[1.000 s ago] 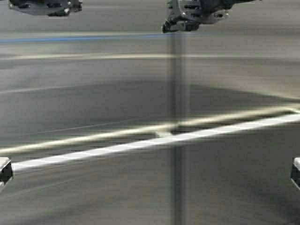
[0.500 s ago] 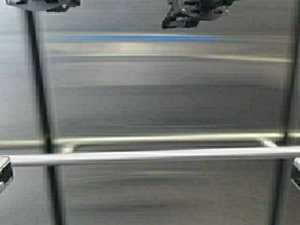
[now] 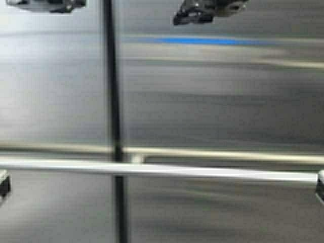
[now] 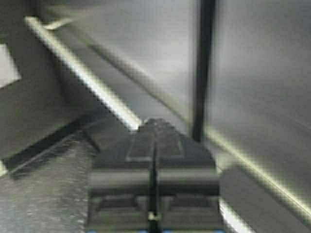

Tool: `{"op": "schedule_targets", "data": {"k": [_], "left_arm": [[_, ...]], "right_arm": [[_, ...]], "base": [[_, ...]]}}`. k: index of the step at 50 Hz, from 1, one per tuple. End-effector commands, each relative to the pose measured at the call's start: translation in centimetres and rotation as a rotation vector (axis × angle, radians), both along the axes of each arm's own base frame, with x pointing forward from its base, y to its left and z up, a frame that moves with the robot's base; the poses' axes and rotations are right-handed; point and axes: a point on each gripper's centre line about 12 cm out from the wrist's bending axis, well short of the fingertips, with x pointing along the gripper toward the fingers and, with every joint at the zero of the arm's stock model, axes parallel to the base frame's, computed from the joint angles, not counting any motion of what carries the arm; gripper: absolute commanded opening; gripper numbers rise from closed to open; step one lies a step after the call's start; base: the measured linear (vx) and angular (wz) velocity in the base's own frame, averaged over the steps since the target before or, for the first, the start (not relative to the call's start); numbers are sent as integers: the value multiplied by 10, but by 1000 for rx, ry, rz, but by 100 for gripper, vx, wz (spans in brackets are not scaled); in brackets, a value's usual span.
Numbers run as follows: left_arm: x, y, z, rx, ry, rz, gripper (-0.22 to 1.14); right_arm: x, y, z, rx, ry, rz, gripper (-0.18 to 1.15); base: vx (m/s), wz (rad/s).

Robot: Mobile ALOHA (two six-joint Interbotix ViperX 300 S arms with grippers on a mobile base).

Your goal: Navigate to elevator, push the call button, then enter the elevator

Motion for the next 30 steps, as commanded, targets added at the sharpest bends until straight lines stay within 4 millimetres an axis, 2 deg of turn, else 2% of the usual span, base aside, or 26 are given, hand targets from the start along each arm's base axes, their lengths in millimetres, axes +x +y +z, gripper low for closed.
{"op": "schedule_targets", "data": {"k": [1, 11, 22, 30], "left_arm": [[4, -1, 12, -15, -38, 0, 3], [5, -1, 1, 13, -8, 1, 3], [7, -2, -3, 2, 13, 0, 3], [9, -3, -8, 1, 31, 1, 3]], "right_arm": [[0, 1, 10, 18, -27, 6, 6], [-4, 0, -2, 6, 3, 7, 6], [-3, 0, -2, 8, 5, 6, 6], [-1, 2, -11, -6, 28, 6, 6]], "base": [[5, 46], [4, 47], [4, 43], [4, 43]]}}
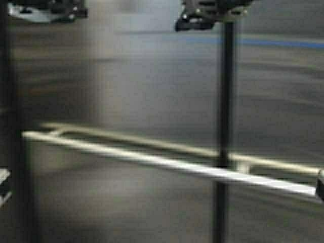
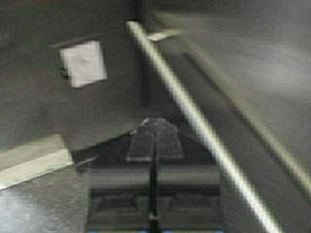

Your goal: Navigate to elevator, push the call button, then enter the elevator

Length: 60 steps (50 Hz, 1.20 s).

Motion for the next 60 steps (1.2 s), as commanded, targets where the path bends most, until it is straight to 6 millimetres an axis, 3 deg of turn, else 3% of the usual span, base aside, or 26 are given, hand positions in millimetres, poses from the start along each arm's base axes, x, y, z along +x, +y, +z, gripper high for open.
{"op": "schedule_targets", "data": {"k": [1, 18, 36, 60], "left_arm": [[4, -2, 5, -12, -16, -3, 3], [4, -2, 4, -18, -8, -1, 3], [4, -2, 5, -20, -9, -3, 3], [4, -2, 4, -17, -9, -3, 3]], "right_arm": [[3, 3, 1, 10, -4, 3, 6], [4, 3, -1, 7, 3, 3, 6], [2, 2, 8, 16, -18, -1, 6], [25, -3, 22, 128, 1, -106, 6]], "base": [[4, 43], [6, 47], [8, 59], [9, 20]]}}
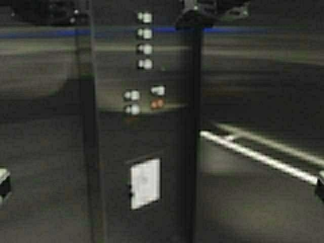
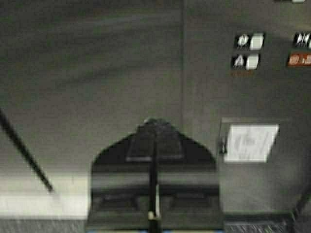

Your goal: Navigate to elevator, push the call button, then enter the elevator

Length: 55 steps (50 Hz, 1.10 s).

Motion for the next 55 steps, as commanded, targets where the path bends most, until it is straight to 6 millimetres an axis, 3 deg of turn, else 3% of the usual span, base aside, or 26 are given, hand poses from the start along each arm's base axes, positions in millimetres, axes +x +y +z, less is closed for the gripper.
{"op": "schedule_targets", "data": {"k": [1, 15, 34, 45, 55], "left_arm": [[3, -2, 8, -9, -29, -4, 3], [3, -2, 8, -6, -31, -3, 3], [-1, 0, 10, -17, -34, -2, 2], [-3, 2, 8, -26, -23, 10, 2], [-7, 3, 14, -38, -45, 13, 2]], "right_arm": [[11, 0, 12, 64, -9, -41, 6], [31, 4, 4, 106, 6, -65, 6], [25, -5, -20, 80, -14, -32, 6], [28, 7, -38, 88, -145, 74, 6], [45, 17, -53, 124, -196, 91, 6]], "base": [[11, 9], [14, 2], [21, -8], [18, -3], [13, 0]]}}
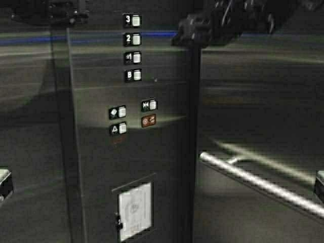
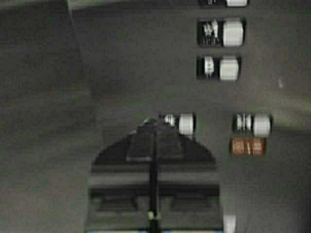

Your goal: Navigate to elevator, push the call button, then enter the elevator

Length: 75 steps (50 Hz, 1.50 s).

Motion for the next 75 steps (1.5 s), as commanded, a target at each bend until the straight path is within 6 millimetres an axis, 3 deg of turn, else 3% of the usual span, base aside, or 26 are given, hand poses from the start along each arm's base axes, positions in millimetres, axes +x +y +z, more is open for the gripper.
{"op": "schedule_targets", "data": {"k": [1, 10, 42, 75], "left_arm": [[-1, 1, 13, -20, -47, 4, 2], [-3, 2, 14, -16, -54, 4, 2], [-4, 2, 12, -15, -47, 3, 2], [-4, 2, 8, -6, -36, 2, 2]], "right_arm": [[17, 5, 4, 51, -45, -15, 6], [42, 1, -9, 60, -48, -77, 6], [86, 15, -45, 63, -58, -88, 6], [118, 13, -46, 94, -93, -131, 6]], "base": [[12, 2], [13, 6], [11, 10], [1, 2]]}}
